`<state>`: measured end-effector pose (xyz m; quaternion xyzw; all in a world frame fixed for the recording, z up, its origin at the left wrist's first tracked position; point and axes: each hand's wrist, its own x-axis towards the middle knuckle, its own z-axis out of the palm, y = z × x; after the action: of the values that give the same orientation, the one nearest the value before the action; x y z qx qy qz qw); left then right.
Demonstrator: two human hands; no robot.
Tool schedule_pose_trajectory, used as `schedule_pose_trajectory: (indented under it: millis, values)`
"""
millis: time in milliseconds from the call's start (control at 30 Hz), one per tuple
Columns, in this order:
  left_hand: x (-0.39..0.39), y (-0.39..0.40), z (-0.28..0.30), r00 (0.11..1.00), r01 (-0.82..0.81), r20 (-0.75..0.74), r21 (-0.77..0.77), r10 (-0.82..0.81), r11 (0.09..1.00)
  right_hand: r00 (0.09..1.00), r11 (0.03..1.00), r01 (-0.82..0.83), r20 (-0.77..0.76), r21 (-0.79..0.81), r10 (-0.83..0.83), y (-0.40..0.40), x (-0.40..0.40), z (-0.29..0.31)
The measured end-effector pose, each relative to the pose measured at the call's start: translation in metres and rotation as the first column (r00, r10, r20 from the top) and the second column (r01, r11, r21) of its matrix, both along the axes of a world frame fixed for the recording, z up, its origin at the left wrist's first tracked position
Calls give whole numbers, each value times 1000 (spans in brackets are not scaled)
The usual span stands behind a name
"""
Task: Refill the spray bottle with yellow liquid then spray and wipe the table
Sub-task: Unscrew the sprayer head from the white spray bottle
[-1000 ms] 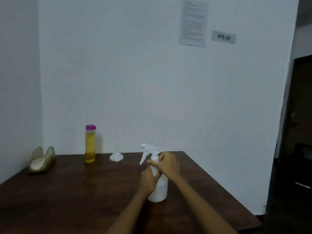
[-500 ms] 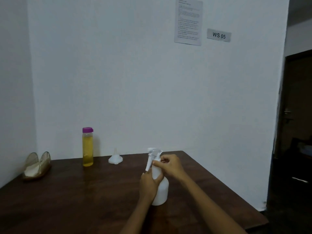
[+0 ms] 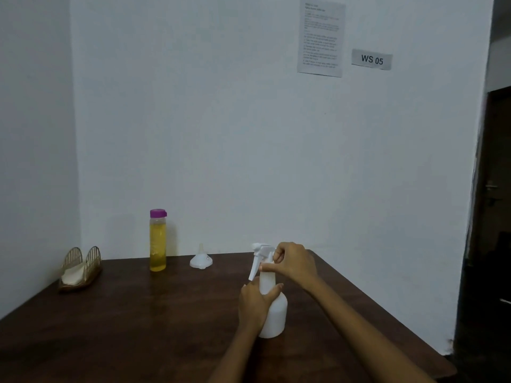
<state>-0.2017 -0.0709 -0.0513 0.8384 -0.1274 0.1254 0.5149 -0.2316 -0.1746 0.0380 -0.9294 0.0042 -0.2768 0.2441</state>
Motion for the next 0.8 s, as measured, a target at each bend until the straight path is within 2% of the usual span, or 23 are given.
schedule_pose_trajectory:
  millis: [67, 133, 233, 300, 367, 467, 567, 633, 700, 767, 800]
  values:
    - [0, 0, 0, 1000, -3, -12, 1, 3, 1000, 997, 999, 50, 53, 5, -51, 4, 2, -5]
    - [0, 1, 0, 1000, -4, -30, -21, 3, 1000, 999, 996, 30, 42, 82, -33, 6, 6, -8]
    - [-1, 4, 1, 999, 35, -1, -26, -35, 999, 981, 950, -145, -82, 278, 173, 2, 5, 0]
    - [-2, 4, 2, 999, 45, 20, -6, -45, 999, 937, 927, -252, -171, 276, 305, -6, 1, 10]
    - [-3, 5, 2, 999, 44, 29, -15, -44, 999, 889, 918, -282, -284, 278, 359, -13, -1, 19]
    - [-4, 5, 2, 998, 60, 31, -17, -60, 998, 886, 933, -141, -378, 331, 268, -18, -1, 34]
    - [-4, 4, 0, 998, 64, 28, -26, -64, 998, 935, 919, -46, -308, 391, 178, -17, 2, 52]
    - [-3, 4, -1, 998, 54, 28, -28, -53, 998, 926, 951, -48, -343, 305, 157, -7, 3, 66]
    - [-2, 3, -1, 999, 45, 31, -16, -44, 999, 889, 991, -55, -446, 124, 105, 11, 5, 77]
    - [-2, 2, -1, 999, 42, 27, 1, -42, 999, 847, 986, -76, -532, -152, -17, 28, 9, 81]
    - [-1, 3, -1, 999, 42, 27, 11, -42, 999, 844, 941, -95, -528, -324, -97, 36, 10, 83]
